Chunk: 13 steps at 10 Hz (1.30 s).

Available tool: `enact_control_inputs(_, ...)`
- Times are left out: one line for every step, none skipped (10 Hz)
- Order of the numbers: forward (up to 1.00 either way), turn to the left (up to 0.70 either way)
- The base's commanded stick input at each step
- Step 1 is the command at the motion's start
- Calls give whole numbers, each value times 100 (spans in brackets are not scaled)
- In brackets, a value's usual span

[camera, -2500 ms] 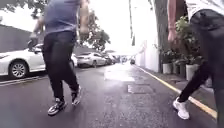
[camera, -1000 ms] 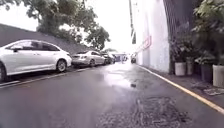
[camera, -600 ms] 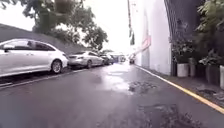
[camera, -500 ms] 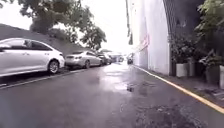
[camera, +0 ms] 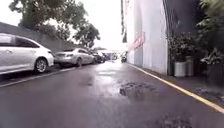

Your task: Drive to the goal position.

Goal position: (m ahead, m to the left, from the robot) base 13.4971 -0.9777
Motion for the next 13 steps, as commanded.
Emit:
enact_control_inputs(64, 2)
enact_control_inputs(64, 2)
enact_control_inputs(64, -15)
enact_control_inputs(64, -16)
enact_control_inputs(64, -16)
enact_control_inputs(64, -16)
enact_control_inputs(64, -11)
enact_control_inputs(64, -1)
enact_control_inputs(64, 2)
enact_control_inputs(64, 2)
enact_control_inputs(64, 2)
enact_control_inputs(64, 2)
enact_control_inputs(64, 2)
